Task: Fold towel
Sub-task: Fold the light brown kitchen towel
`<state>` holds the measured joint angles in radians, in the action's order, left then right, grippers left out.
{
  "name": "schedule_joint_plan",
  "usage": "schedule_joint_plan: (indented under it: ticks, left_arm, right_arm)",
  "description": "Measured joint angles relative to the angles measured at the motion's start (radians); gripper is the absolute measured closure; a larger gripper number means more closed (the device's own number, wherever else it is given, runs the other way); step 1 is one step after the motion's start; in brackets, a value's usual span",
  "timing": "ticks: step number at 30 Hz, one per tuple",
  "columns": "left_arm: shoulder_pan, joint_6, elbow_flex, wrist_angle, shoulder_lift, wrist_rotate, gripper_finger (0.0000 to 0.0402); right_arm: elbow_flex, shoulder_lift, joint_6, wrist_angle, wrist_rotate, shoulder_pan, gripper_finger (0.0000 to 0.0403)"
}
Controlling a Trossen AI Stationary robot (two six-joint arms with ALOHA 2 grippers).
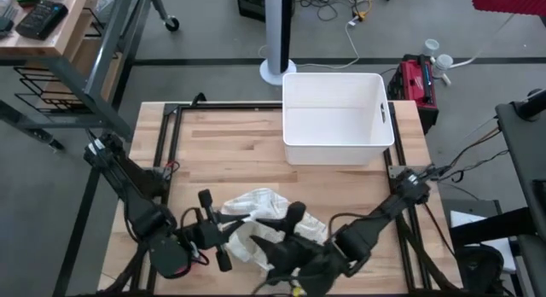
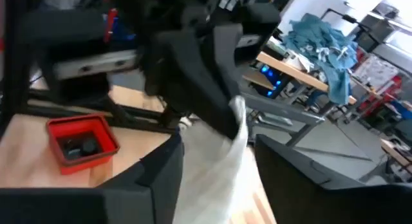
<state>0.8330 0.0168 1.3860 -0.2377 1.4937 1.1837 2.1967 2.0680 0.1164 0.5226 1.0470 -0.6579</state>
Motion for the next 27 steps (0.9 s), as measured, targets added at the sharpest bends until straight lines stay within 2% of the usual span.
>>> schedule_joint_plan:
  ticks: [6,10,13,16,20,21,27]
  left_arm:
    - [0.002,-0.001,-0.026,0.035,-0.001,-0.039,0.0401]
    - [0.005,-0.014,-0.008,0.033,-0.001,-0.134,0.0401]
    - [0.006,-0.022,0.003,0.036,-0.002,-0.213,0.0401]
    - [0.006,-0.022,0.008,0.032,-0.001,-0.273,0.0401]
    - [0.006,-0.017,0.010,0.034,-0.001,-0.276,0.0398]
    - [0.007,-0.012,0.010,0.033,-0.001,-0.267,0.0394]
    - [0.013,0.001,0.010,-0.017,-0.027,-0.253,0.0358]
  right_arm:
    - [0.161,0.098,-0.040,0.151,0.000,0.029,0.0190]
    - [0.147,0.098,-0.085,0.206,-0.024,0.040,0.0186]
    - [0.147,0.095,-0.149,0.241,-0.035,0.044,0.0199]
    - [0.147,0.092,-0.150,0.253,-0.046,0.044,0.0242]
    - [0.147,0.088,-0.128,0.258,-0.097,0.042,0.0368]
    - [0.147,0.088,-0.124,0.257,-0.112,0.042,0.0384]
    - [0.147,0.066,-0.246,0.349,-0.112,0.023,0.0399]
